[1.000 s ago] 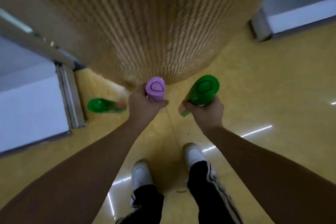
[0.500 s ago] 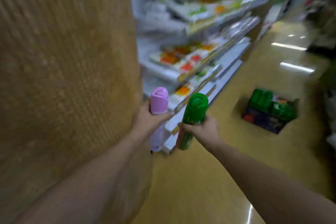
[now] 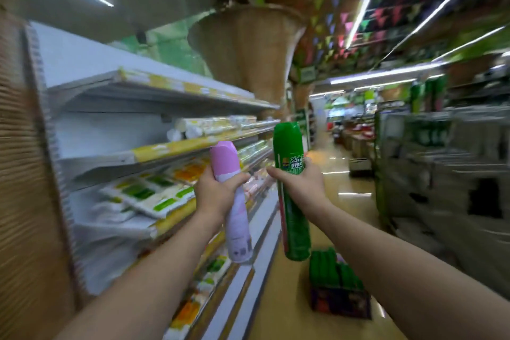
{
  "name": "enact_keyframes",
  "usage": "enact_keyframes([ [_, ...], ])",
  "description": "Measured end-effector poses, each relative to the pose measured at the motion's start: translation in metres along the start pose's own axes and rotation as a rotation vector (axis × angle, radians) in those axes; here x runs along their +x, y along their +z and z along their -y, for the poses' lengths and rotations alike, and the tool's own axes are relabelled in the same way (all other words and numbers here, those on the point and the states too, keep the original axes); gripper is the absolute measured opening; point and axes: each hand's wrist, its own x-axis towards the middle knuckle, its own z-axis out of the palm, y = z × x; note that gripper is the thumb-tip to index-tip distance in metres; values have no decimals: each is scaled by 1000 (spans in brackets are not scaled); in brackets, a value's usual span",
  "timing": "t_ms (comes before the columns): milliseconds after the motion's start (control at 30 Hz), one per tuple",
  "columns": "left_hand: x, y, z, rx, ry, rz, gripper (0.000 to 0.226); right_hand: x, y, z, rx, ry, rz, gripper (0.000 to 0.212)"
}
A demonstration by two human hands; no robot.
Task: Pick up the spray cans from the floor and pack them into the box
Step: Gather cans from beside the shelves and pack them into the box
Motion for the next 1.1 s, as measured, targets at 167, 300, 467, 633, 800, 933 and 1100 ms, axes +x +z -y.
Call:
enact_keyframes([
  [167, 21, 104, 9, -138, -24, 83, 44, 55, -60, -23, -54, -22, -80, 36],
  [300, 44, 179, 32, -171, -18, 142, 40, 105, -94, -58, -111, -3, -149, 32],
  [467, 88, 273, 81, -148, -20, 276, 47, 176, -123, -118, -202, -9, -238, 36],
  [633, 138, 373, 133, -167, -15, 318, 39, 257, -144, -184, -246, 41, -330, 46],
  [800, 186, 473, 173, -194, -49, 434, 41, 341, -170, -244, -289, 75, -394, 45],
  [933, 217, 544, 203, -157, -38, 439, 35, 402, -200, -294, -276, 97, -419, 43],
  [1100, 246, 635, 236, -152, -35, 397, 46, 485, -242, -356, -270, 91, -406, 43],
])
